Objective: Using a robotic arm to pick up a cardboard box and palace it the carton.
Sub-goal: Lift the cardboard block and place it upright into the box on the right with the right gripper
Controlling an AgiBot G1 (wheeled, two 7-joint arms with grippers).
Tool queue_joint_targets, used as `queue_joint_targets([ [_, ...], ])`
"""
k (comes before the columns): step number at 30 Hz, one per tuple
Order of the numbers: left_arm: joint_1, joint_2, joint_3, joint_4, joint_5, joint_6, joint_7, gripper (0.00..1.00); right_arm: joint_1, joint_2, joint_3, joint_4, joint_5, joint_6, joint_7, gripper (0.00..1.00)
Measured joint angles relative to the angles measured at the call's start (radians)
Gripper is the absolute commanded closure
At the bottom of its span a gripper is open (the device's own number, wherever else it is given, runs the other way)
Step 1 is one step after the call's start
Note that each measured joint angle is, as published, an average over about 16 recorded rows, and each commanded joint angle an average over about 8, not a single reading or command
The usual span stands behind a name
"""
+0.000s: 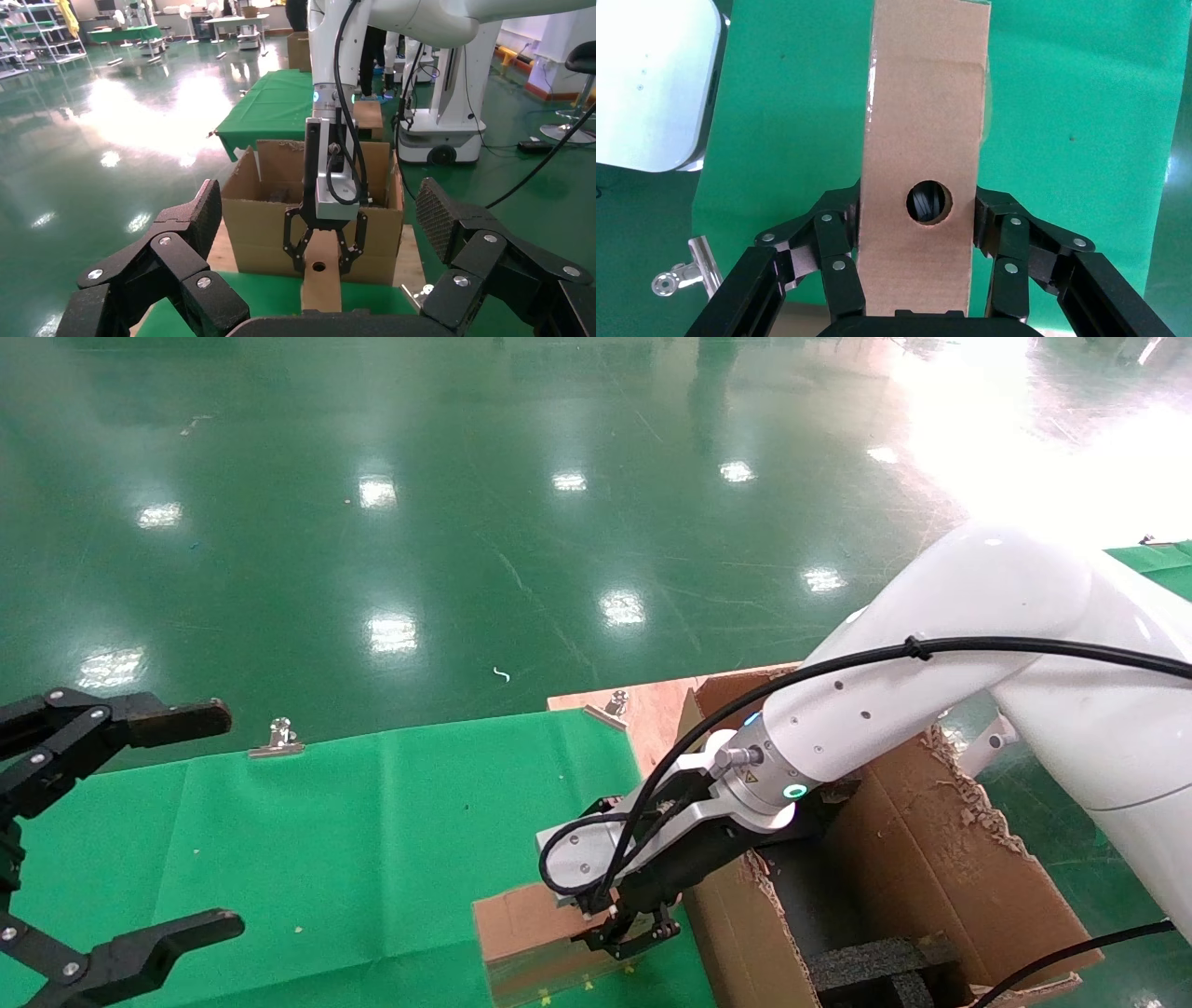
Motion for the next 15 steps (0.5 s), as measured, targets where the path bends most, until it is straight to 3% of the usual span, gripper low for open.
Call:
queue_joint_targets([
  [8, 0.0, 0.0, 0.0, 0.0, 0.0, 0.0, 0.0, 0.0, 0.039, 0.006, 0.001, -0.023, 0.027, -0.012, 0.003, 1.0],
  [15, 0.0, 0.0, 0.0, 0.0, 0.0, 0.0, 0.0, 0.0, 0.151, 0.026, -0.003, -0.073, 0.095, -0.028, -0.002, 1.0],
])
